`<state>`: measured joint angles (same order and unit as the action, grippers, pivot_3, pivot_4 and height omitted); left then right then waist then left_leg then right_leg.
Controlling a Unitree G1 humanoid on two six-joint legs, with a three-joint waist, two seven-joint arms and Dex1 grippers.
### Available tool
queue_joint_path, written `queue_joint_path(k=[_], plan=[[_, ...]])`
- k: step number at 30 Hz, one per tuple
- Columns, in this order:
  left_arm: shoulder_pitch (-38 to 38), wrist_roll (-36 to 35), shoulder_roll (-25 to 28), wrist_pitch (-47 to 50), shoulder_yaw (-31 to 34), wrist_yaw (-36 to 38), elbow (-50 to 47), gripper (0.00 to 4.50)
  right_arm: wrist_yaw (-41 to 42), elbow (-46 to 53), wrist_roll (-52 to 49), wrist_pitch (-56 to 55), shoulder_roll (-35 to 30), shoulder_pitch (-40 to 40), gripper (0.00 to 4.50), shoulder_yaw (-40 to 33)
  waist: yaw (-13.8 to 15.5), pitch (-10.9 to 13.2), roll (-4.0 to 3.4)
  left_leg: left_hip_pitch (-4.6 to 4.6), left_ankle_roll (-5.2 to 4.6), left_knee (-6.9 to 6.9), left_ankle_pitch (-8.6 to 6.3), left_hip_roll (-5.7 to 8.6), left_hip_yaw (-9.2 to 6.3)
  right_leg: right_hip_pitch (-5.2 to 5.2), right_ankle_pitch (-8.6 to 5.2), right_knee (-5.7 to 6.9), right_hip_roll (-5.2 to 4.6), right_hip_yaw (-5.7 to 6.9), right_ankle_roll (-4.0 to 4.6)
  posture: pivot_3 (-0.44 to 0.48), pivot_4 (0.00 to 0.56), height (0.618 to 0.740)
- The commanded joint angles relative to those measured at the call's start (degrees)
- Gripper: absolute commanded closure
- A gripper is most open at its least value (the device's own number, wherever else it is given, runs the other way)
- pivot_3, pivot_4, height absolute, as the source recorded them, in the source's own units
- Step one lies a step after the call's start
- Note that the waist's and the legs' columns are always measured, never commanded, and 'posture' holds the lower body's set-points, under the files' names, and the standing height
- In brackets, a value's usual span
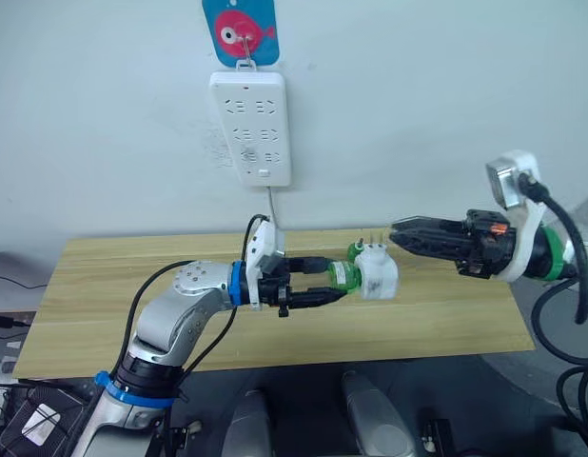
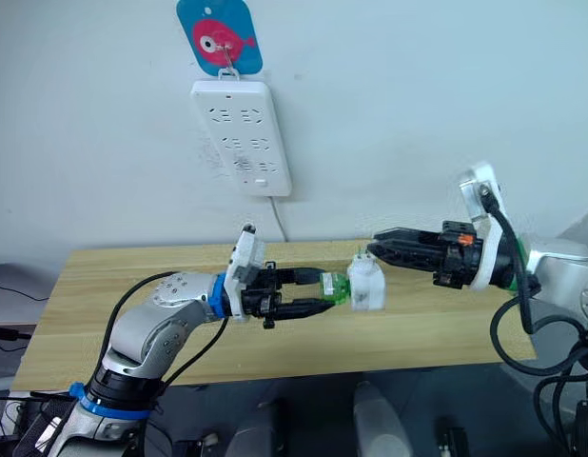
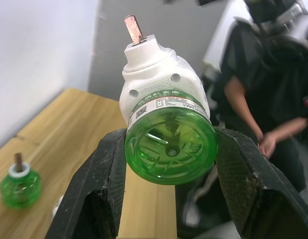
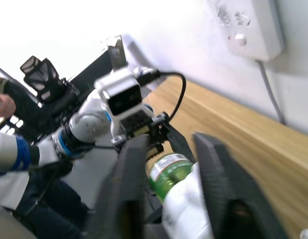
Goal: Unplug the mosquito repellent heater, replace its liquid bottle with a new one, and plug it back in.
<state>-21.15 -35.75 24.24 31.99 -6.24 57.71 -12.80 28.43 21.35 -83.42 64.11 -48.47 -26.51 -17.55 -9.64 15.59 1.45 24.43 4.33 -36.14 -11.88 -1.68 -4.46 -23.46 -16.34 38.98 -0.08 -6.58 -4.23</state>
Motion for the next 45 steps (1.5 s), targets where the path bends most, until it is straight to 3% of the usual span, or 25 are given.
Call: queue_joint_path(k=[1,5,6,9,15,20,34,45], plan=[[-0.4,-6.98,-4.74,5.35,5.29,-8.05,-0.61,2.21,-7.86,0.14,0.99,-4.84,2.18,4.09,1.5,-6.23,0.2,0.0,0.0,0.02,0.0,-0.03,0.0,0.0,0.0,0.01,0.0,0.0,0.0,0.0,-0.01,-0.278,0.249,0.74],[-1.53,-11.99,-10.51,9.96,9.09,-16.53,-0.59,2.21,-14.99,2.67,3.53,-9.14,6.53,10.97,0.04,-9.26,0.27,0.0,0.0,0.03,0.0,-0.03,0.0,0.02,-0.04,0.02,0.01,0.01,0.0,0.02,-0.02,-0.282,0.245,0.74],[-1.84,-13.57,-11.75,11.16,9.9,-18.31,-0.75,2.21,-16.8,3.49,3.7,-10.3,8.11,12.63,0.0,-9.65,0.23,0.0,0.0,0.03,0.0,-0.04,0.0,0.02,-0.04,0.02,0.01,0.01,0.0,0.01,-0.02,-0.284,0.245,0.74],[-2.55,-20.26,-15.15,15.94,12.19,-23.21,-1.14,2.21,-23.83,7.22,1.41,-14.0,14.76,17.19,0.0,-9.21,0.05,-0.03,-0.03,0.0,0.0,-0.04,0.0,0.0,-0.03,0.02,0.01,0.06,0.01,0.0,-0.02,-0.286,0.244,0.74],[-2.51,-30.38,-17.05,21.99,14.57,-28.56,-1.4,2.21,-36.72,12.42,-9.0,-20.27,26.17,19.73,0.0,-2.56,-1.19,-0.07,-0.12,-0.07,0.01,0.0,0.0,-0.02,-0.02,0.03,0.01,0.11,0.04,-0.03,-0.03,-0.295,0.242,0.74],[-2.61,-34.5,-17.91,22.91,15.62,-32.4,-0.84,2.21,-43.09,13.48,-11.46,-24.6,29.33,18.22,0.0,1.29,-1.48,-0.08,-0.14,-0.06,0.01,0.0,0.01,0.0,-0.02,0.04,0.01,0.07,0.03,-0.04,-0.02,-0.291,0.236,0.74],[-1.92,-44.82,-20.53,23.46,16.11,-41.14,0.25,2.21,-44.0,12.9,-9.14,-31.2,34.27,12.88,0.0,9.24,-1.5,-0.13,-0.19,-0.05,0.01,0.0,0.01,0.0,-0.03,0.04,0.02,0.06,0.03,-0.02,-0.01,-0.296,0.222,0.74],[-1.61,-48.51,-19.4,23.19,15.27,-43.54,0.27,2.21,-41.13,10.9,-9.07,-31.51,34.8,10.52,0.0,10.63,-1.52,-0.16,-0.22,-0.05,0.01,0.0,0.01,0.0,-0.03,0.04,0.16,0.06,0.03,-0.02,0.22,-0.293,0.22,0.74]])
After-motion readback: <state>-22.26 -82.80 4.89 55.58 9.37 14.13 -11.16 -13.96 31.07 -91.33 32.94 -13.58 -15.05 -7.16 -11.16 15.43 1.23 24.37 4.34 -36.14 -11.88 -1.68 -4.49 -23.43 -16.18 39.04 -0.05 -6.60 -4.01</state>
